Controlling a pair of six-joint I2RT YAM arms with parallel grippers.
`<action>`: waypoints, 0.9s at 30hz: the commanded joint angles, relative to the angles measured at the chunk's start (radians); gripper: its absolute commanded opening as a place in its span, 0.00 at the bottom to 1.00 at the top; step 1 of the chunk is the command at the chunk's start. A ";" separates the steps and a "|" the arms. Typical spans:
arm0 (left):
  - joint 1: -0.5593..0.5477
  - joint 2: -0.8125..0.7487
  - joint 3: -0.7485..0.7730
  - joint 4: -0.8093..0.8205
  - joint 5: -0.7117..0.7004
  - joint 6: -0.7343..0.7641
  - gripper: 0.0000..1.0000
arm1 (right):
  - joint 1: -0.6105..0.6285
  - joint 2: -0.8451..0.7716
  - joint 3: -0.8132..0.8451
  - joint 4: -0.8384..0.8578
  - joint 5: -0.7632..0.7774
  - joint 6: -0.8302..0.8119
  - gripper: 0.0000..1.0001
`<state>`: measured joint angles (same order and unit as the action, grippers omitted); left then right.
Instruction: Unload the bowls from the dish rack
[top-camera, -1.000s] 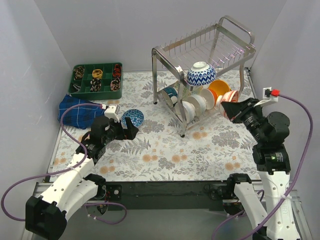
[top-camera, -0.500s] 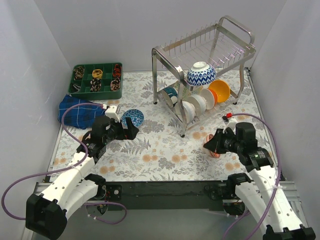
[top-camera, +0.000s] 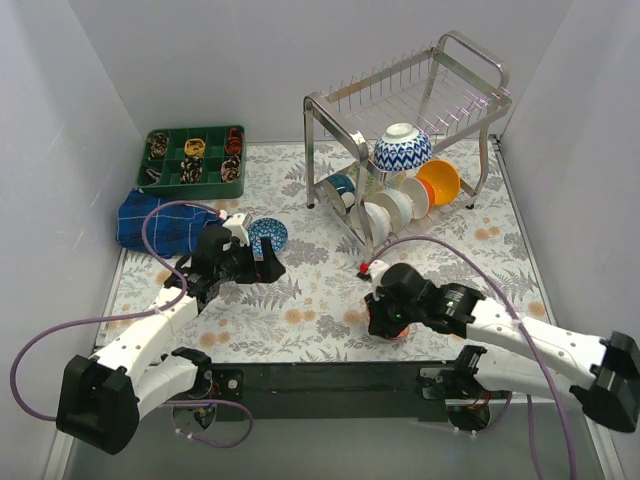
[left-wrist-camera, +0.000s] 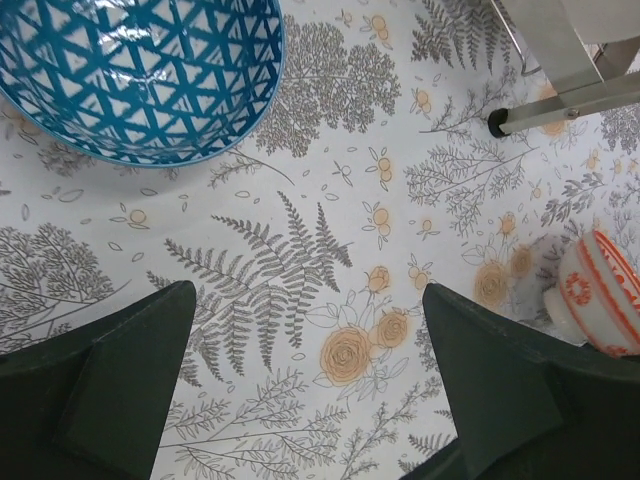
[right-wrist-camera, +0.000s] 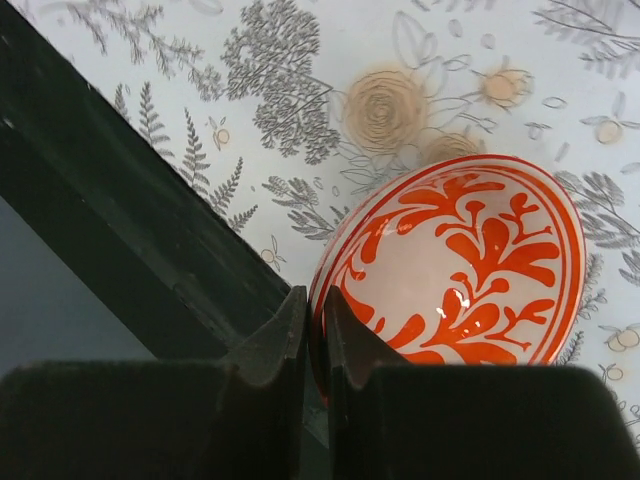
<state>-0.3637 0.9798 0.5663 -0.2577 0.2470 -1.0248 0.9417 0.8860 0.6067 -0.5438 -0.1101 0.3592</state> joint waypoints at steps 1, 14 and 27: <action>-0.018 0.052 0.078 -0.100 0.072 -0.058 0.98 | 0.248 0.157 0.151 0.143 0.266 -0.124 0.01; -0.190 0.160 0.202 -0.213 0.057 -0.158 0.98 | 0.500 0.464 0.364 0.252 0.421 -0.486 0.01; -0.331 0.280 0.254 -0.270 -0.069 -0.172 0.80 | 0.514 0.537 0.395 0.274 0.448 -0.540 0.01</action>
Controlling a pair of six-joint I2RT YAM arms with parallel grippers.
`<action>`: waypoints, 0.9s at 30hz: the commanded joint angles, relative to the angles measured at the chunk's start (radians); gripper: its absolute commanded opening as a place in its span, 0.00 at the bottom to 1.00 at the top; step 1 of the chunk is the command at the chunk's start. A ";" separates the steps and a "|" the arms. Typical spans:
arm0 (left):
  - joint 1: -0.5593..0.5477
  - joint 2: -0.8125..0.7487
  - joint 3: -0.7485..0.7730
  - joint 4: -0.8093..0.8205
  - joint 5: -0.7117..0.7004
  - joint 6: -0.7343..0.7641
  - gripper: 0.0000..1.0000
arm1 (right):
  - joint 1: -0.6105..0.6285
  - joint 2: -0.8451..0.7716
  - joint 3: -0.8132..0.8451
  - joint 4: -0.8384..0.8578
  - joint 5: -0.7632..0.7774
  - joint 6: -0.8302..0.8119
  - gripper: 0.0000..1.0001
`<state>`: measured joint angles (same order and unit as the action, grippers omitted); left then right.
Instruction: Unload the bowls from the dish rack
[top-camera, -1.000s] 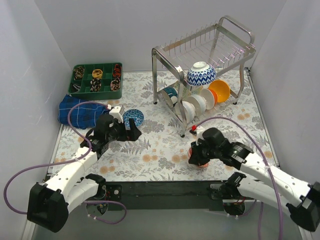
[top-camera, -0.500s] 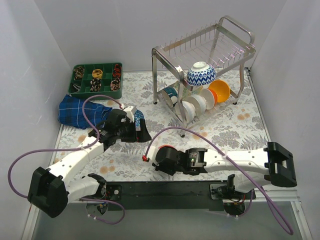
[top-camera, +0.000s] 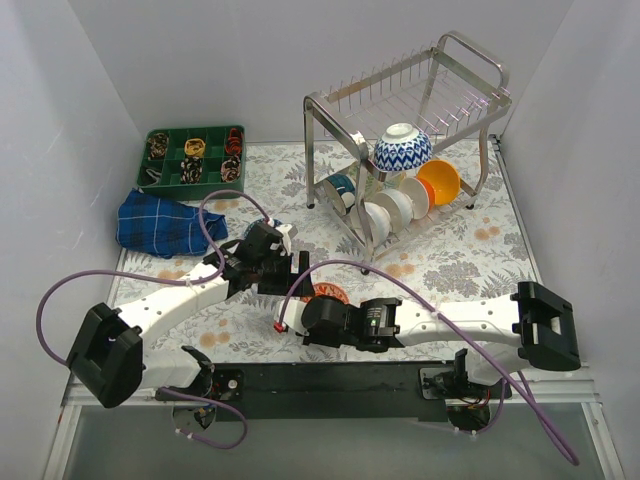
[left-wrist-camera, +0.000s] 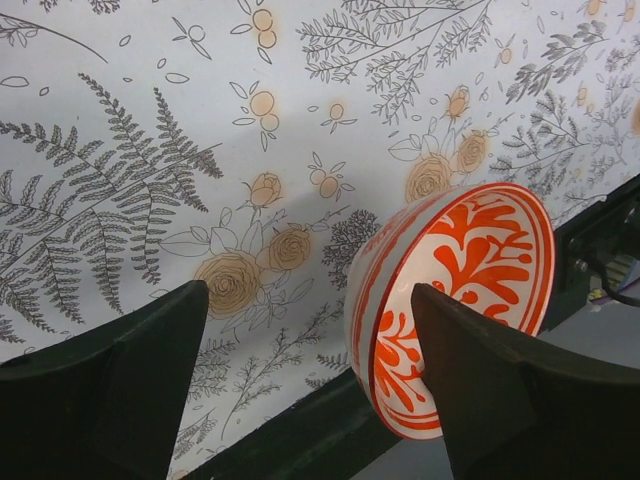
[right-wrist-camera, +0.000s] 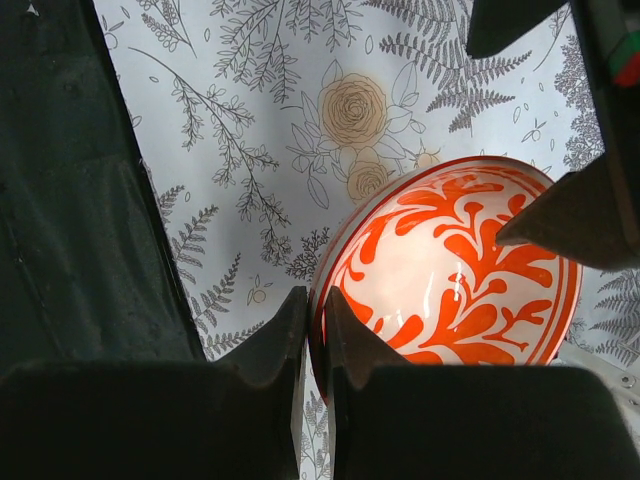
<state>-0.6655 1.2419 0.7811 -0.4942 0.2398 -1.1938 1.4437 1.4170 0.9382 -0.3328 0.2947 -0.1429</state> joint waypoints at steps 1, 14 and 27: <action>-0.037 0.024 0.041 -0.032 -0.068 -0.004 0.78 | 0.014 0.011 0.065 0.064 0.050 -0.040 0.01; -0.115 0.065 0.055 -0.044 -0.195 -0.018 0.01 | 0.024 0.074 0.091 0.055 0.092 -0.053 0.01; -0.054 -0.013 0.110 -0.076 -0.401 0.048 0.00 | 0.024 0.036 0.076 0.043 0.112 0.025 0.64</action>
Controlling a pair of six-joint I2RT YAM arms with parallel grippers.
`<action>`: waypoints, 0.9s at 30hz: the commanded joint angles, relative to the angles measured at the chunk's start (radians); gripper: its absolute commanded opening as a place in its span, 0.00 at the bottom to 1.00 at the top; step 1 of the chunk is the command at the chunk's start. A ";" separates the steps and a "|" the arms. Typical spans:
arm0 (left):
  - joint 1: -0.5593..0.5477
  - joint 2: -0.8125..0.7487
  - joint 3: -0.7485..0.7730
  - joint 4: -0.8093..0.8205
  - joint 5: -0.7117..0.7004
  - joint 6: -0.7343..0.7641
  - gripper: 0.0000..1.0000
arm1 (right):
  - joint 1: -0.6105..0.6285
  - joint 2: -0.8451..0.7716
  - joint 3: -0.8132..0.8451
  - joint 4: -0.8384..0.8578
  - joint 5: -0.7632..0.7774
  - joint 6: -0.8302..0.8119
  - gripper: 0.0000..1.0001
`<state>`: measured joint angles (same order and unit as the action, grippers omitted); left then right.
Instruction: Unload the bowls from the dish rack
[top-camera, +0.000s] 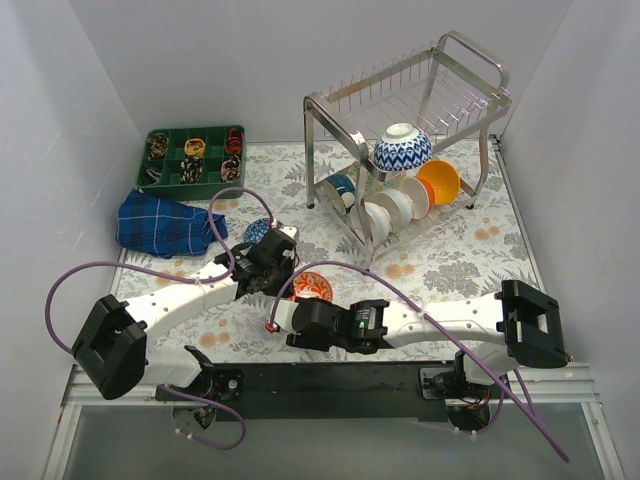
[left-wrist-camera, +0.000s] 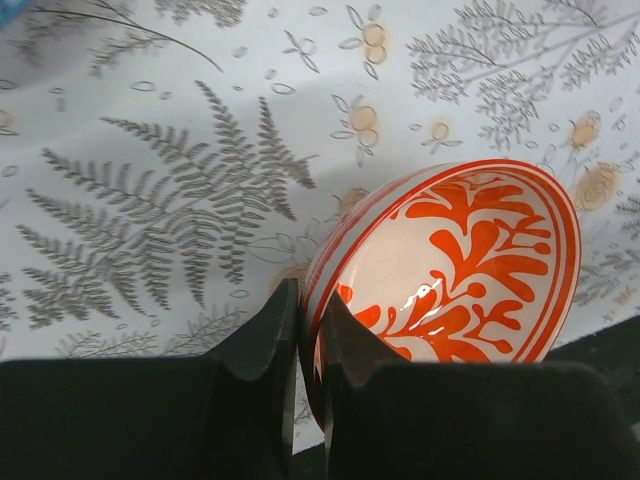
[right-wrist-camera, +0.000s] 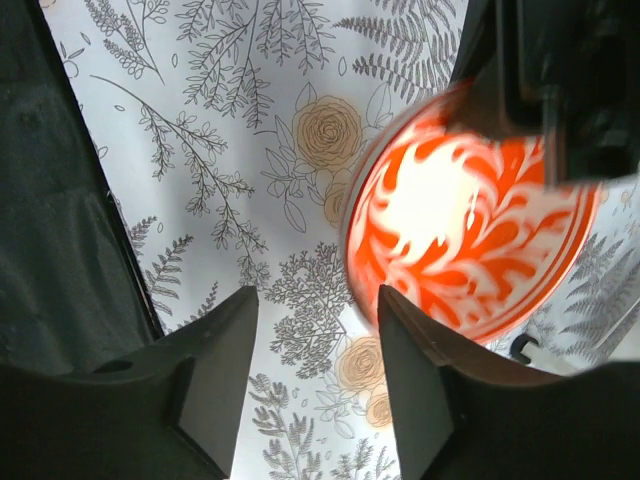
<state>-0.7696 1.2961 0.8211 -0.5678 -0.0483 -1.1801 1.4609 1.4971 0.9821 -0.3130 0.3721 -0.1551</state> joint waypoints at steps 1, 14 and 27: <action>0.070 -0.070 0.078 -0.004 -0.113 0.043 0.00 | 0.009 -0.050 0.027 0.022 0.034 0.040 0.67; 0.417 0.034 0.219 0.117 -0.097 0.165 0.00 | -0.011 -0.155 -0.051 0.025 0.080 0.147 0.83; 0.495 0.201 0.219 0.243 -0.015 0.165 0.05 | -0.042 -0.245 -0.141 0.061 0.091 0.190 0.83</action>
<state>-0.2935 1.5089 1.0313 -0.4213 -0.1207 -1.0206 1.4319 1.2873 0.8597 -0.3035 0.4469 0.0074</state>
